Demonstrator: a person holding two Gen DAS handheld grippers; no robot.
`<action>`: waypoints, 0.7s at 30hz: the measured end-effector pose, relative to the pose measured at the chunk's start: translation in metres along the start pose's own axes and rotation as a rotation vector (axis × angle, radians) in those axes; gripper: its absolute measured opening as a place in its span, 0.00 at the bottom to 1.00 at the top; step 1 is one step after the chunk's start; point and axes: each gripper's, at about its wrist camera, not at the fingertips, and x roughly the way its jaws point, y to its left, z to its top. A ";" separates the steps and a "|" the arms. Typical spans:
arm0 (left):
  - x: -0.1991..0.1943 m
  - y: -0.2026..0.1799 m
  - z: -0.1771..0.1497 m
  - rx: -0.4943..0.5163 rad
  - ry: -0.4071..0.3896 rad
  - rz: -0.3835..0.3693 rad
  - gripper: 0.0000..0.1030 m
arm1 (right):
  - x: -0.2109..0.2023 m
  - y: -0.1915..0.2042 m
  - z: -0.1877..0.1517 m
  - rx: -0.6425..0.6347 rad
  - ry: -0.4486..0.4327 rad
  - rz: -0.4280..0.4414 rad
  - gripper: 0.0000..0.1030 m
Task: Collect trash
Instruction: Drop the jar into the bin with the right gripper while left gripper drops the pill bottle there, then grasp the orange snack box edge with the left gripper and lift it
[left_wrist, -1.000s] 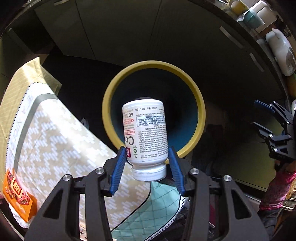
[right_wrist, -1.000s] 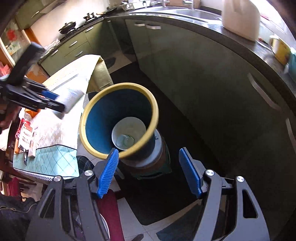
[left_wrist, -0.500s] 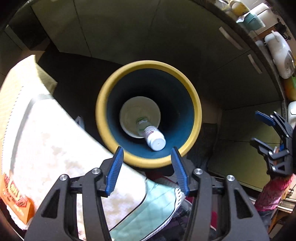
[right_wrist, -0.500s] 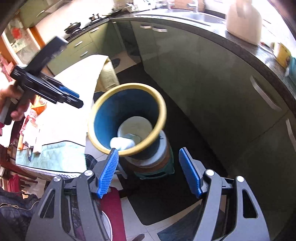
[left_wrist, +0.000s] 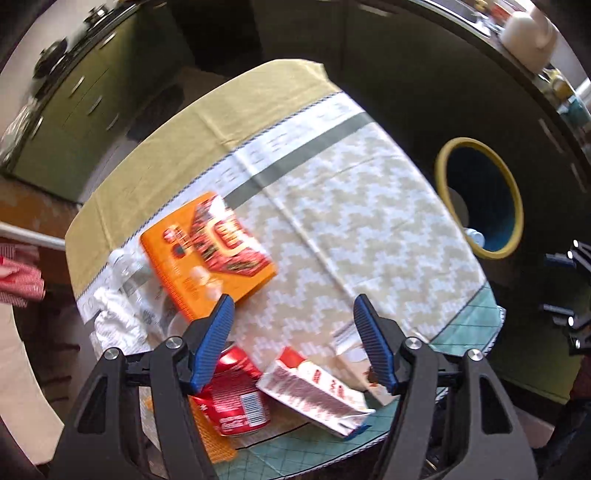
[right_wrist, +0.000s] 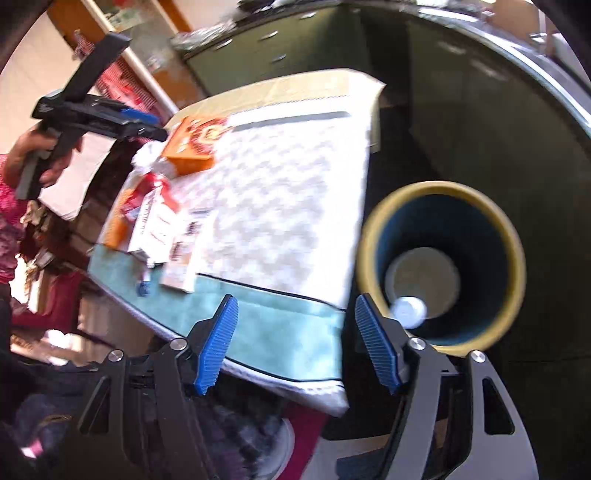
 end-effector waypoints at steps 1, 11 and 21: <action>0.006 0.017 -0.002 -0.040 0.008 0.002 0.62 | 0.010 0.009 0.007 -0.001 0.028 0.014 0.60; 0.056 0.130 0.002 -0.319 0.103 -0.085 0.62 | 0.060 0.075 0.030 -0.088 0.150 0.006 0.60; 0.087 0.124 0.004 -0.346 0.145 -0.221 0.22 | 0.071 0.075 0.028 -0.081 0.184 -0.009 0.60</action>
